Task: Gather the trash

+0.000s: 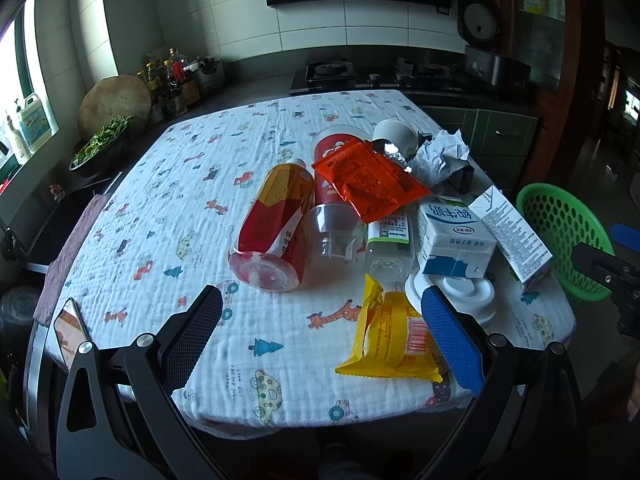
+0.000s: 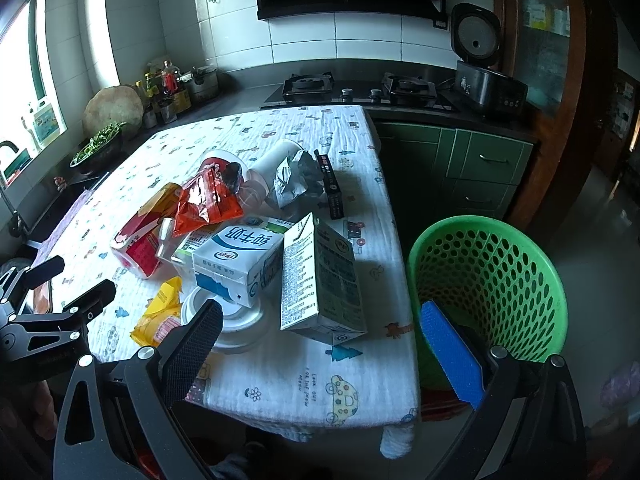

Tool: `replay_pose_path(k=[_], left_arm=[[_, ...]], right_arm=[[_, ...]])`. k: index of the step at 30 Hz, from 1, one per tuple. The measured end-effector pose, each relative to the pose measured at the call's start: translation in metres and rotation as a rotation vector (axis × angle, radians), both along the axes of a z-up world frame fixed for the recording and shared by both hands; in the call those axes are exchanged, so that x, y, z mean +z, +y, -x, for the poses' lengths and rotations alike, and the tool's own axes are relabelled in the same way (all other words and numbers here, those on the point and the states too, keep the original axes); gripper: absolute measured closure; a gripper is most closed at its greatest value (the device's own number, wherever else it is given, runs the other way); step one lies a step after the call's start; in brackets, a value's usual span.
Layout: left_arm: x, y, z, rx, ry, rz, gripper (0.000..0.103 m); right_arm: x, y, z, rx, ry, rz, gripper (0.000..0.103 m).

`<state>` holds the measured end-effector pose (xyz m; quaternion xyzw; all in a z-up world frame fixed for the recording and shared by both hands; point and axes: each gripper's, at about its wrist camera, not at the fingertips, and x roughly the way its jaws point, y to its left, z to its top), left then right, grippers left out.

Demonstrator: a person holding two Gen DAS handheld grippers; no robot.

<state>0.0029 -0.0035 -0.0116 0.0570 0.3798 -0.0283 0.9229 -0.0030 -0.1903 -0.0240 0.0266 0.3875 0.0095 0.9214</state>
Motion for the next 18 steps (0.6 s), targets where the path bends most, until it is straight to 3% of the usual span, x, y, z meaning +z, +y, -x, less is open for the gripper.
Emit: replay_pose_path(k=[8,12,18], left_arm=[[-0.005,0.003,0.000,-0.014,0.013,0.008,0.005],[-0.008,0.006,-0.002,-0.020,0.026,0.021,0.005],[-0.010,0.009,-0.003,-0.032,0.035,0.026,0.005]], right_arm=[[-0.005,-0.004,-0.011,0.018,0.017,-0.007,0.008],[-0.011,-0.006,-0.022,0.035,0.042,-0.010,0.019],[-0.023,-0.012,-0.041,0.062,0.095,-0.063,0.020]])
